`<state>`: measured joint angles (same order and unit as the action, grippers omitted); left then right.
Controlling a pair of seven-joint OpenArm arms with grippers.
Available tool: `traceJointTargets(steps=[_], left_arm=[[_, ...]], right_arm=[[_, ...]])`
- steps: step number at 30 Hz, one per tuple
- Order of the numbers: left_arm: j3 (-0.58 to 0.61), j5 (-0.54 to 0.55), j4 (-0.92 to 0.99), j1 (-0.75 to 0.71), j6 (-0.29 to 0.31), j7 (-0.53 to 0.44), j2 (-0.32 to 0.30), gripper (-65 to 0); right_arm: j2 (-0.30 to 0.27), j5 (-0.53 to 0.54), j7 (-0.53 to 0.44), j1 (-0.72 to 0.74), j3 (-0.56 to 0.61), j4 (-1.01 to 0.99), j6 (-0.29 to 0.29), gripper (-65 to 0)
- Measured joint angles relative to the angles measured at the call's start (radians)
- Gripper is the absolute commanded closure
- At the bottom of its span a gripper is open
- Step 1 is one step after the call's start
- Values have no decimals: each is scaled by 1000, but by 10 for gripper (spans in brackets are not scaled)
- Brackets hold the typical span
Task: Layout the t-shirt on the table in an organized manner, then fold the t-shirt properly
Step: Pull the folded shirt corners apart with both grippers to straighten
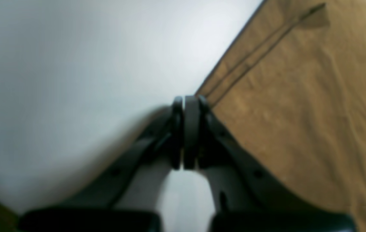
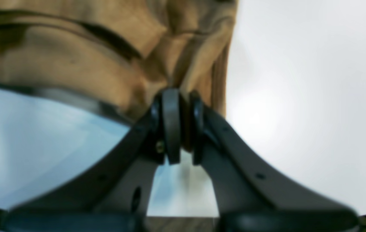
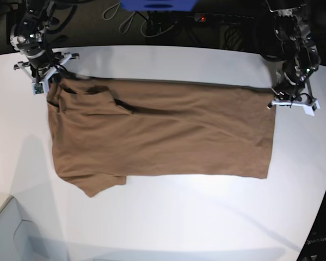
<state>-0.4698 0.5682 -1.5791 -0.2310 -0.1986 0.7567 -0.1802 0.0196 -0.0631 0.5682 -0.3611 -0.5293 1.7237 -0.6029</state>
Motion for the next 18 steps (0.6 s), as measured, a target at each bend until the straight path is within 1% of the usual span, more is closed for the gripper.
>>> traceJointTargets(steps=[4,8,13,18], left_arm=[[-2,-1,-65,-74,0,2,-25,-1],[-8,6,-111,-116,0,3,-24,-1],[-87,6,-177,-152,0,2,-16,-1],[-91,10,-209,-183,0,3,-18,-1]], right_arm=[[-2,8,-14,-26,0,5,0,-38],[-3,8,-12,-30,-1,5,0,-38],[-3,11,-14,-55,-1,19,0,-37],[0,8,1,-78,0,44,-2,-37]])
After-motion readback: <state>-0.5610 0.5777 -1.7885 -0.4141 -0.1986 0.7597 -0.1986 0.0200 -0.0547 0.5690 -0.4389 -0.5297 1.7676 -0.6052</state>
